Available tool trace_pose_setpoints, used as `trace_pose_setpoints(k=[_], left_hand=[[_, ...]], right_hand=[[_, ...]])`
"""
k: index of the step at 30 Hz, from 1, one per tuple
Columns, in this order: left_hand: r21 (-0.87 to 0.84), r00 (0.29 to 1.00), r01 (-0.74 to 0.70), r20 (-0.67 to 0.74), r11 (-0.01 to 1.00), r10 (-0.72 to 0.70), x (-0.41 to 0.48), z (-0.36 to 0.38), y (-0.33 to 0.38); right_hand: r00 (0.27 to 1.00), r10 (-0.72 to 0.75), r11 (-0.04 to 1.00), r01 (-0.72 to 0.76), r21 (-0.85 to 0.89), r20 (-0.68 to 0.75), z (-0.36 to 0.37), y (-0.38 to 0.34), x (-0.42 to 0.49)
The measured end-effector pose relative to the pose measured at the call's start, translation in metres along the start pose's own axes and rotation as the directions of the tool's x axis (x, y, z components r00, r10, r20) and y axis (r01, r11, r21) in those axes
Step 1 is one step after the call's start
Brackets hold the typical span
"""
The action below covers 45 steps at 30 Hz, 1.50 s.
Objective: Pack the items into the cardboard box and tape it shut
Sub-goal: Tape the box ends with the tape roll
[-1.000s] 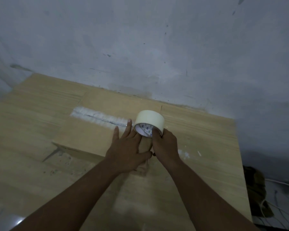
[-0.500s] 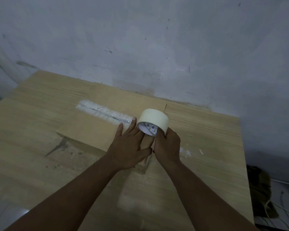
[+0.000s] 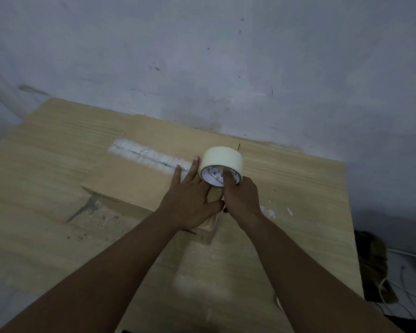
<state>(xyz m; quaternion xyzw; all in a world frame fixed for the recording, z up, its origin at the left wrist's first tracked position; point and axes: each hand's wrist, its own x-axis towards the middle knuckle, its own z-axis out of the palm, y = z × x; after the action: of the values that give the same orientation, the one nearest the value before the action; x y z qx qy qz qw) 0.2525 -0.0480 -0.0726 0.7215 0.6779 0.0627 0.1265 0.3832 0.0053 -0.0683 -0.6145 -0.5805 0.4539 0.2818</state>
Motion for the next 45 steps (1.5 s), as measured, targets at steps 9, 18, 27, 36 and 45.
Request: trace_pose_setpoints(k=[9, 18, 27, 36, 45], left_hand=[[0.023, 1.0, -0.002, 0.02, 1.0, 0.001, -0.002, 0.0, 0.005], [0.022, 1.0, -0.001, 0.026, 1.0, 0.0, 0.002, 0.001, 0.004], [0.024, 1.0, -0.002, 0.017, 1.0, 0.001, 0.011, 0.001, 0.01], [0.103, 0.999, -0.01, 0.039, 0.995, 0.006, 0.011, -0.001, 0.017], [0.139, 0.997, 0.025, 0.068, 0.99, -0.035, 0.009, -0.004, 0.024]], right_hand=[[0.998, -0.054, 0.999, 0.054, -0.011, -0.017, -0.015, 0.012, -0.008], [0.997, 0.072, 0.995, -0.074, 0.063, 0.039, -0.017, 0.004, -0.012], [0.974, 0.213, 0.932, -0.228, 0.281, 0.083, -0.009, 0.002, -0.016], [0.98, 0.19, 0.938, -0.197, 0.285, 0.052, -0.018, 0.018, -0.02], [0.985, 0.173, 0.968, -0.171, 0.183, 0.003, -0.033, 0.042, -0.022]])
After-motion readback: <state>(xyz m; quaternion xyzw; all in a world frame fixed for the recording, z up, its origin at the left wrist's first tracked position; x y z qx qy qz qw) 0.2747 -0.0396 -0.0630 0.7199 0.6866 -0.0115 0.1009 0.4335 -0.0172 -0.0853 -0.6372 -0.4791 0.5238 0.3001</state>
